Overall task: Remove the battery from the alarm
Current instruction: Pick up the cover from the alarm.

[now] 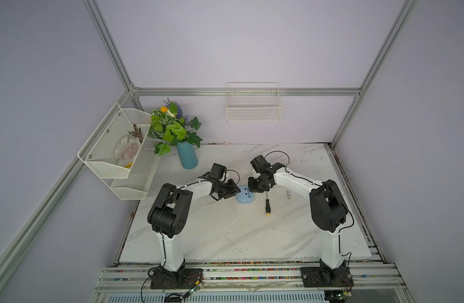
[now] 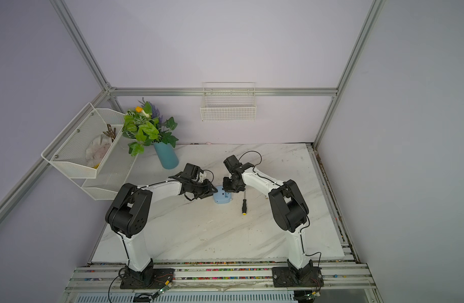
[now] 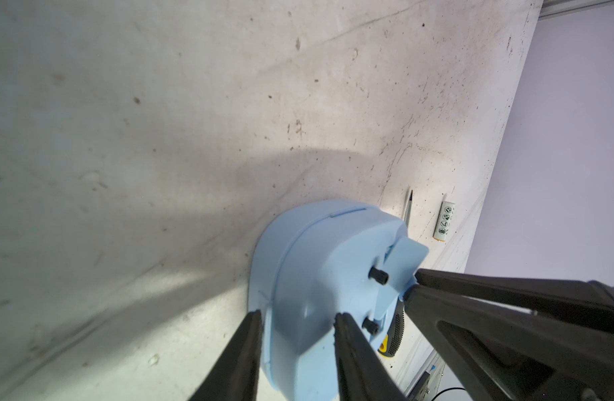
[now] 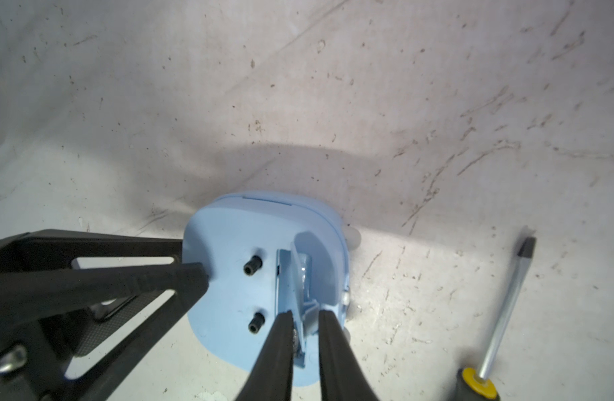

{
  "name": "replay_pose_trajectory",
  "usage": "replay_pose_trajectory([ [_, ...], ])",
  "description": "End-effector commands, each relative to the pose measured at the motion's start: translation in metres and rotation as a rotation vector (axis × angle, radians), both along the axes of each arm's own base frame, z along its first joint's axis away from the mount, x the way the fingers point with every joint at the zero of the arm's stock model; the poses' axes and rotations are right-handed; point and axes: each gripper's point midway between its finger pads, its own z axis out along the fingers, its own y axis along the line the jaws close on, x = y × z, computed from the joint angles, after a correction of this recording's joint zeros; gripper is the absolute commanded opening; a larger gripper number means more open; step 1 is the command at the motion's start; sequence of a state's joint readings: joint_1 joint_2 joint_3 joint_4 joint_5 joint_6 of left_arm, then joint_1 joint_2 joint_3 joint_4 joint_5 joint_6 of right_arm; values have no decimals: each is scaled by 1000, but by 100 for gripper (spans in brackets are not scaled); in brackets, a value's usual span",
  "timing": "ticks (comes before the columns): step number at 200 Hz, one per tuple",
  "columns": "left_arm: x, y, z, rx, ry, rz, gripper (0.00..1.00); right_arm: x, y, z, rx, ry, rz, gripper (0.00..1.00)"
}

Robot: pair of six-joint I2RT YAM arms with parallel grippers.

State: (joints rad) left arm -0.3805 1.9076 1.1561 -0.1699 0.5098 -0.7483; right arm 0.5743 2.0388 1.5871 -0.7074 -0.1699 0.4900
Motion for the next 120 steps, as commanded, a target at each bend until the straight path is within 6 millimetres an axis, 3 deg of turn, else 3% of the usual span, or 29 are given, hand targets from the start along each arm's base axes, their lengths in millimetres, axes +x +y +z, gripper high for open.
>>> replay_pose_trajectory([
  [1,2,-1,1,-13,-5,-3,39,3,3,-5,-13,-5,0,21],
  [58,2,0,1,-12,-5,-2,38,5,3,-7,-17,-9,2,20],
  [120,2,0,2,-13,-6,-2,38,3,0,-10,-28,-1,-1,8],
])
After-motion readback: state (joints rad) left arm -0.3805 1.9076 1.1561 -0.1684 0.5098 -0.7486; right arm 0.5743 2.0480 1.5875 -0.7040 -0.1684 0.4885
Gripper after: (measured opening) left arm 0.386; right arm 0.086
